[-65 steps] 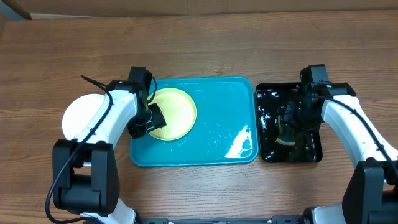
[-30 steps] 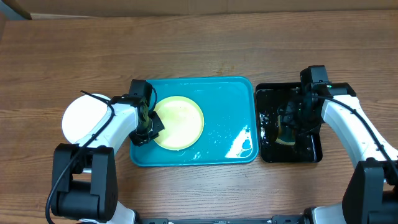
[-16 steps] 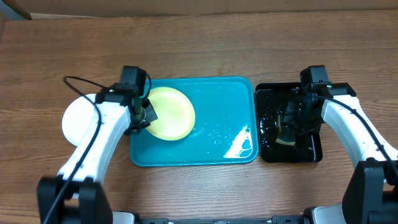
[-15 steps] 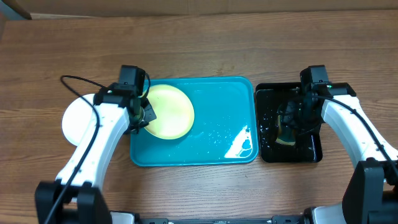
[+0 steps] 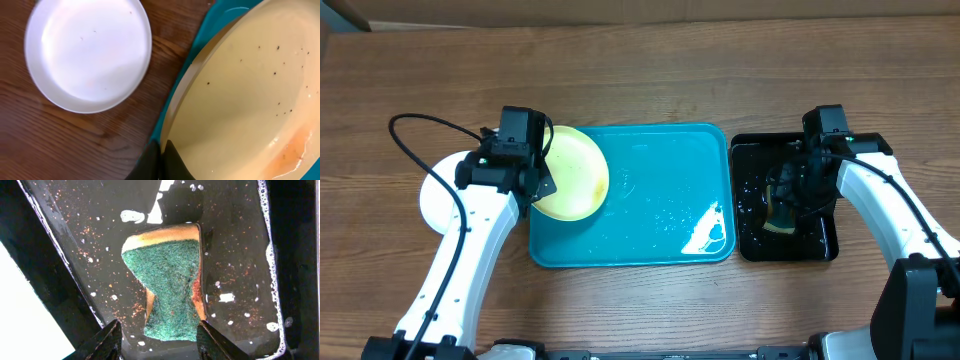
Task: Clean dirty plates on tray and stack at the side
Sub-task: 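Grip the yellow plate rim and tilt it up with the left gripper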
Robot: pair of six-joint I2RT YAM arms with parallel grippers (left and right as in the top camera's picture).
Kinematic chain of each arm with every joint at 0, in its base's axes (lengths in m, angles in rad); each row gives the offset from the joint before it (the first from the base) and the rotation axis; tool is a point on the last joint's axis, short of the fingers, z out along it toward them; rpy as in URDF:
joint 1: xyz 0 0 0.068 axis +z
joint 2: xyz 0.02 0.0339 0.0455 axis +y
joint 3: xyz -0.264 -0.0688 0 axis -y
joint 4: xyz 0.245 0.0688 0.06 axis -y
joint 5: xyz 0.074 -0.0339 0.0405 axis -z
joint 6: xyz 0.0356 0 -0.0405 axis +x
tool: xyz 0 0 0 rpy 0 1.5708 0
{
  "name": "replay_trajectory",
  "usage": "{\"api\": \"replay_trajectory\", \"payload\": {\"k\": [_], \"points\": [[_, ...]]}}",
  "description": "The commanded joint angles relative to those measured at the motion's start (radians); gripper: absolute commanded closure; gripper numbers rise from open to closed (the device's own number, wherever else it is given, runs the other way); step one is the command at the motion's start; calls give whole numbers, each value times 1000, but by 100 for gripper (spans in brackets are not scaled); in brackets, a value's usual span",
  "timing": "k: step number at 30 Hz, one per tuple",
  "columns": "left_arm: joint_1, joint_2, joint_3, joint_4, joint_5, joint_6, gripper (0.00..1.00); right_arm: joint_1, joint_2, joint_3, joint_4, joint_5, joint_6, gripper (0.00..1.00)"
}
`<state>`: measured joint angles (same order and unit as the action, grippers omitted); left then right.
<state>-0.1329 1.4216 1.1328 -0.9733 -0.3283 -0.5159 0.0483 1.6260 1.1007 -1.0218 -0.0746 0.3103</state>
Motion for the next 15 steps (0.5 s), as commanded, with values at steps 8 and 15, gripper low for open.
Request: {"api": "replay_trajectory", "payload": {"k": [8, 15], "points": [[-278, -21, 36, 7, -489, 146, 96, 3, -21, 26, 1, -6, -1, 50], [-443, -1, 35, 40, -676, 222, 96, 3, -21, 26, 1, -6, -1, 49]]}}
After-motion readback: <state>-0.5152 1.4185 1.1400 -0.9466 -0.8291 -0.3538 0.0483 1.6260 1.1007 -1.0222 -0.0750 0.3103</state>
